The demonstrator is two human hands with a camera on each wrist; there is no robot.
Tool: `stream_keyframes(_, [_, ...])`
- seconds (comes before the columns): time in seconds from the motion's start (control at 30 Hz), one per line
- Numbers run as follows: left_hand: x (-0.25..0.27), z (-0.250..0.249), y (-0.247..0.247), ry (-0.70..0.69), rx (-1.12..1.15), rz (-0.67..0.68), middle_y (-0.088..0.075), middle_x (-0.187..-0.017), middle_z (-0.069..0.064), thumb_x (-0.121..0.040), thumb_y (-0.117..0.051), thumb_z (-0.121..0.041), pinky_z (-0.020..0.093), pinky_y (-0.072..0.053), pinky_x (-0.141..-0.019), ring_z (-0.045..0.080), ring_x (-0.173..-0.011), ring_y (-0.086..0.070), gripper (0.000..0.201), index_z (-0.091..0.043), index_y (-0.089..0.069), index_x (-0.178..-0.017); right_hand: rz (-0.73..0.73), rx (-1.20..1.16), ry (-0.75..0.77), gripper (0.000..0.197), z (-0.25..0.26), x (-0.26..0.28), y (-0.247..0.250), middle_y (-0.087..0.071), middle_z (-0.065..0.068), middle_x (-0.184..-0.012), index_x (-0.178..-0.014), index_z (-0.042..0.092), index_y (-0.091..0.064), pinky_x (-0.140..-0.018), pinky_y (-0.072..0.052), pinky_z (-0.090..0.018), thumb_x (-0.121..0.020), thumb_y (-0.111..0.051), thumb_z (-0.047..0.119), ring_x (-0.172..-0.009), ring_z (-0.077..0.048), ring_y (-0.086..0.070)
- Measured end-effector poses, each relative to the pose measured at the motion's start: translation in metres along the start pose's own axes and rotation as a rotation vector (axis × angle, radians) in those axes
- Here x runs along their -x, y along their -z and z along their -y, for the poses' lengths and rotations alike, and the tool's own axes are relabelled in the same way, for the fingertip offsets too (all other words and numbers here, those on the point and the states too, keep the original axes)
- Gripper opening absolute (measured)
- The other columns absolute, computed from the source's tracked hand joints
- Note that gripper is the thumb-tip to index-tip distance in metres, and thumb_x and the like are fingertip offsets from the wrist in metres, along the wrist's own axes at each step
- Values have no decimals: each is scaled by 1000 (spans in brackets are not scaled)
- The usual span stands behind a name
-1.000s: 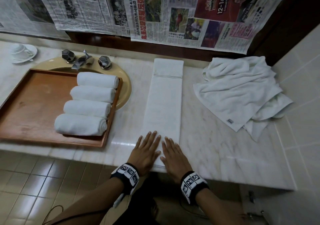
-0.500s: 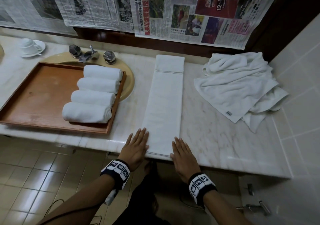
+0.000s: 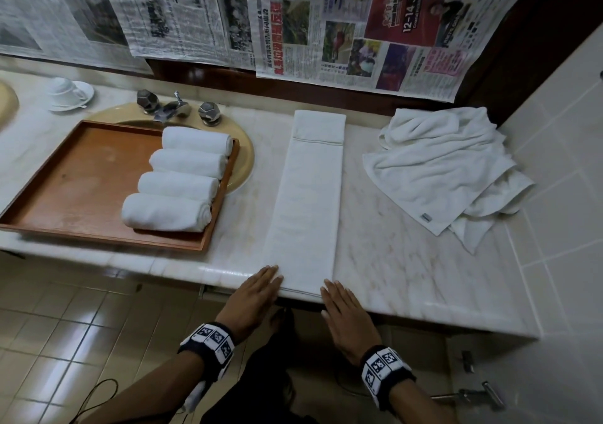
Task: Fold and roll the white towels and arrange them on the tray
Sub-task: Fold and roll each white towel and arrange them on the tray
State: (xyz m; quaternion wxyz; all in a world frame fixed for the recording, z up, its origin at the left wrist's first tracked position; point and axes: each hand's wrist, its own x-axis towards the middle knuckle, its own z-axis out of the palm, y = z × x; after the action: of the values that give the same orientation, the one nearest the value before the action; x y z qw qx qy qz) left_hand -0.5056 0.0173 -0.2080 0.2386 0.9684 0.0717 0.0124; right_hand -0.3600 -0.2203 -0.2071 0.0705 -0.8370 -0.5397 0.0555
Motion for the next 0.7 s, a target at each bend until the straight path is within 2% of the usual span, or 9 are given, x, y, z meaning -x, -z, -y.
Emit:
stream_keyframes(0.03, [-4, 3, 2, -9, 23, -30, -44, -150, 12, -96, -56, -29, 44, -40, -111, 29, -138, -41, 46, -15, -51, -140, -37, -12, 10, 50, -2, -3, 5, -55, -11, -139, -131, 7, -59, -105, -37, -38, -105, -24, 32, -127, -28, -53])
stream_keyframes(0.1, [-13, 7, 8, -30, 47, -81, -58, -133, 16, -75, -81, -14, 47, -53, -95, 29, -122, -51, 54, -9, -61, -124, -79, -15, 15, 36, -3, -17, 17, -66, -7, -118, -110, 11, -69, -88, -52, -37, -96, -47, 36, -104, -26, -64])
stream_keyframes(0.17, [-22, 6, 18, -47, 72, -97, -65, -117, 16, -57, -90, -5, 39, -57, -84, 22, -110, -50, 57, -7, -69, -110, 20, -26, -47, 36, -1, -36, 30, -64, 0, -97, -92, 18, -67, -69, -54, -32, -70, -78, 44, -83, -21, -62])
stream_keyframes(0.23, [-29, 3, 29, -58, 59, -68, -68, -102, 11, -50, -91, -4, 29, -56, -74, 16, -98, -51, 50, -9, -74, -96, 194, -10, -126, 50, 0, -52, 38, -59, 2, -86, -83, 21, -63, -61, -49, -30, -47, -92, 41, -74, -19, -59])
stream_keyframes(0.3, [-35, 2, 35, -38, 58, -7, -68, -97, 8, -56, -88, -5, 32, -57, -70, 20, -91, -60, 38, -11, -75, -91, 265, -19, -149, 43, 1, -59, 45, -58, -3, -96, -93, 16, -60, -70, -46, -36, -62, -88, 27, -84, -25, -57])
stream_keyframes(0.37, [-38, 3, 39, -13, 34, 61, -68, -103, 9, -67, -81, -7, 36, -55, -77, 28, -93, -64, 29, -10, -76, -96, 275, -12, -135, 31, -2, -60, 44, -56, -6, -107, -104, 14, -56, -79, -41, -38, -79, -74, 21, -96, -29, -53])
stream_keyframes(0.47, [-39, 4, 40, -27, -13, 99, -66, -101, 6, -81, -67, -18, 36, -52, -75, 29, -93, -63, 13, -11, -74, -90, 273, -31, -145, 21, -9, -58, 39, -58, -7, -107, -104, 14, -59, -80, -38, -37, -86, -65, 21, -100, -29, -54])
stream_keyframes(0.57, [-39, 2, 40, -36, -45, 126, -63, -93, 5, -88, -44, -36, 38, -50, -68, 28, -86, -61, 36, -10, -68, -80, 266, -29, -155, 20, -14, -59, 41, -63, -6, -109, -108, 18, -66, -84, -37, -33, -93, -56, 24, -104, -29, -56])
stream_keyframes(0.7, [-46, 0, 43, 60, 12, 150, -61, -106, 8, -93, -52, -20, 39, -47, -82, 28, -99, -56, 20, -10, -67, -103, 193, -187, -280, 23, -20, -56, 44, -67, 0, -108, -110, 26, -71, -83, -39, -32, -94, -55, 29, -105, -23, -54])
